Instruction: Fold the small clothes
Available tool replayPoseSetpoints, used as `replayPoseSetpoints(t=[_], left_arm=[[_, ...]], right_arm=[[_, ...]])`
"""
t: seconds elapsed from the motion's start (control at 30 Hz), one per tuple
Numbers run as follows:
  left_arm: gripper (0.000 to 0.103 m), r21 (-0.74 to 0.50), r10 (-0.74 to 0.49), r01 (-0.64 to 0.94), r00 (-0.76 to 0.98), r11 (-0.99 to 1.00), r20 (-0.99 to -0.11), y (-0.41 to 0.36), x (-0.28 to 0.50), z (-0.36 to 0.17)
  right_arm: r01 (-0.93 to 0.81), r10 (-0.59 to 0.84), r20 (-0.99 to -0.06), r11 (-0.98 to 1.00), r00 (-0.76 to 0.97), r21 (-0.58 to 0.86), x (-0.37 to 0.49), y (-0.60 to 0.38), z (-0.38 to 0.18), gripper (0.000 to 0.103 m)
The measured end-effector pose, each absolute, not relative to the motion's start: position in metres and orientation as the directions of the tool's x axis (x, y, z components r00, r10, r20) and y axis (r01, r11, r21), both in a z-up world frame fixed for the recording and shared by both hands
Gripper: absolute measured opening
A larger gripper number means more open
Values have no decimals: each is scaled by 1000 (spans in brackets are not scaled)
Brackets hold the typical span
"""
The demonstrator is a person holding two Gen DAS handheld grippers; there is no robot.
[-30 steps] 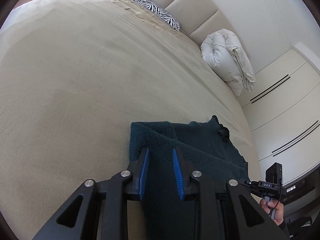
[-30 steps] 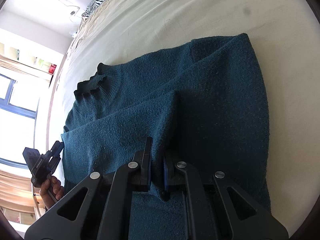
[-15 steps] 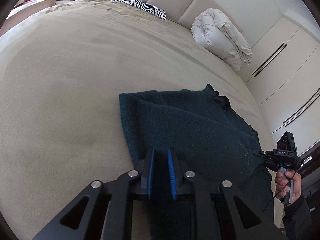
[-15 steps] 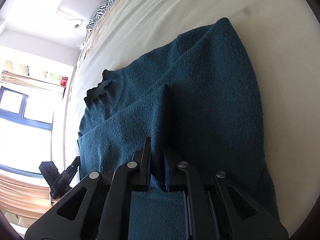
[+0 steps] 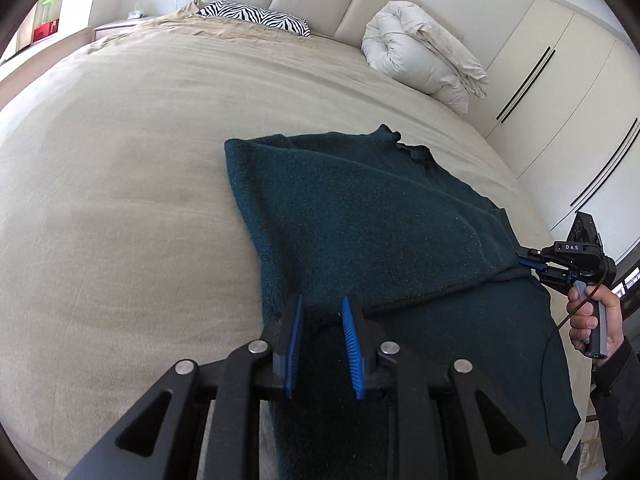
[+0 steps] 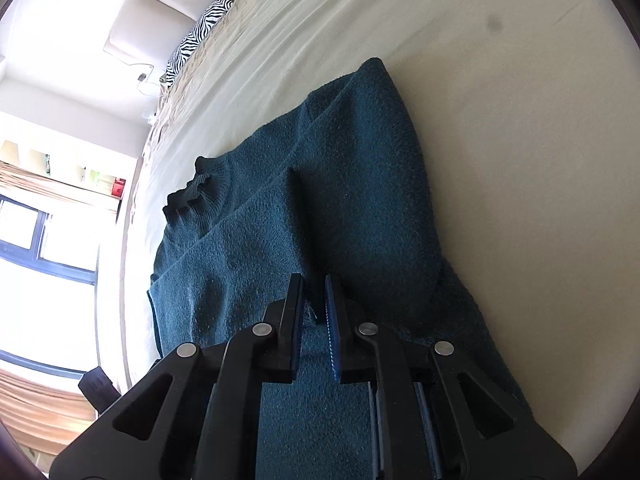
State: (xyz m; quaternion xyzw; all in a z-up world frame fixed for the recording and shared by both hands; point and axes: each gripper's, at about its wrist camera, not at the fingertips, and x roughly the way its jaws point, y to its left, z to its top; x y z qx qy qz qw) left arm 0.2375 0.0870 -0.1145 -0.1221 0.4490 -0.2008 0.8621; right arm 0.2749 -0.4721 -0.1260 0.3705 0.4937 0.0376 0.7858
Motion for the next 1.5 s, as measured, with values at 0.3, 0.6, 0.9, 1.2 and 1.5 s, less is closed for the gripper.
replayPoseSetpoints(t=[0.3,0.6,0.9,1.2,1.5], left_arm=[[44,-414,-456,205,527,887,-717,96,179,-114],[72,-446,-442,130,533,886,-722,116,98,-105],[73,-501,-479,84,463,861,-746,115,30,-119],[73,-486,-463,60,422,872,-779,112,8,-121],[72,-541,-533,80,343,837,-773,115,-4,-126]], right_arm=[[178,531,-676,704,511,687,295,-432,-118,30],[215,510,-650,669,563,711,199,-450,-124,49],[251,383,-689,733,615,632,24,-487,-96,53],[301,328,-771,782,546,546,-61,-502,-116,53],[285,333,-786,800,521,528,-73,-500,-112,52]])
